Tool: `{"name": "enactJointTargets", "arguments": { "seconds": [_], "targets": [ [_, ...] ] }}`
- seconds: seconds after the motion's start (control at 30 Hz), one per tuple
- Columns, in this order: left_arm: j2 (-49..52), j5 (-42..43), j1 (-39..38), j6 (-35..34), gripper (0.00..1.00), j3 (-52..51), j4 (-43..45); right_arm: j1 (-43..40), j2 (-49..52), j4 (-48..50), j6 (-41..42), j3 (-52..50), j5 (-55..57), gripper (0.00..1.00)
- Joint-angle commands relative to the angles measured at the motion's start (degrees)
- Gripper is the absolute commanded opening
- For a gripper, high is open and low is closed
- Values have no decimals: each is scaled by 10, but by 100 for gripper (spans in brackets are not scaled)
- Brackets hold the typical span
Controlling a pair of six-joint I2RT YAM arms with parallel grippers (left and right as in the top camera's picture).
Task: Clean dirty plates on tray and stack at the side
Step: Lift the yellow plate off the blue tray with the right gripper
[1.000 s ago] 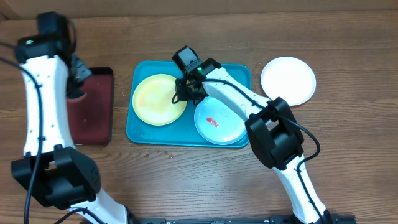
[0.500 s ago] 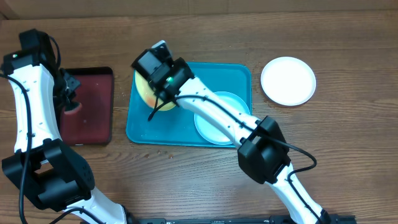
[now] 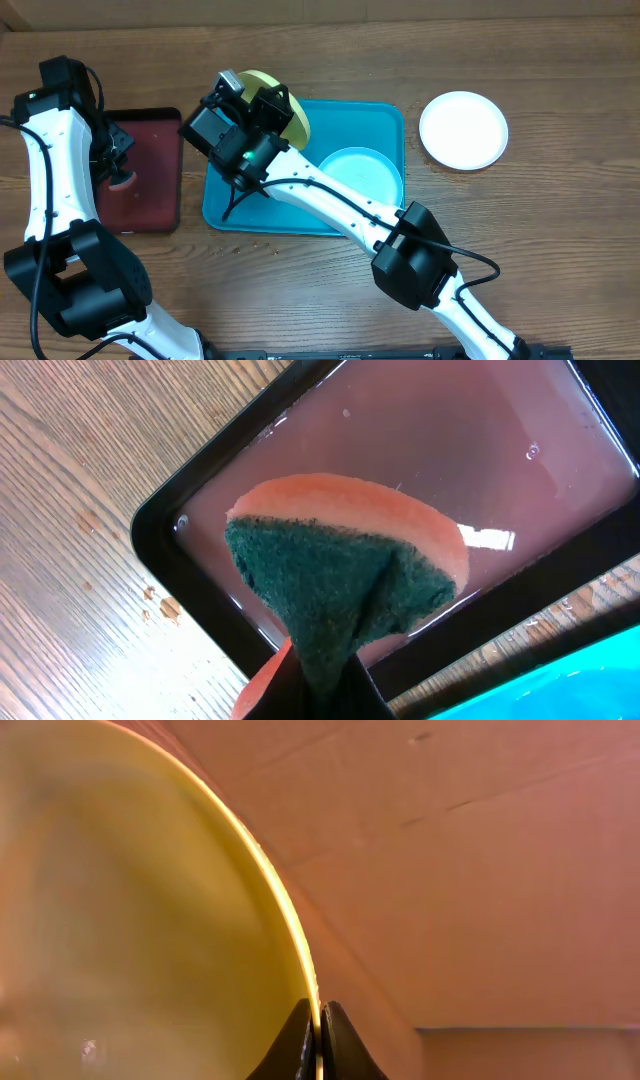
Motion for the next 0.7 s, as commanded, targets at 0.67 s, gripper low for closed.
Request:
{"name": "enactJointTargets", "arguments": {
  "seconds": [0.67],
  "targets": [
    [6, 4, 0, -14, 4, -2, 3, -81, -52, -69, 126, 21, -243, 4]
  ]
}}
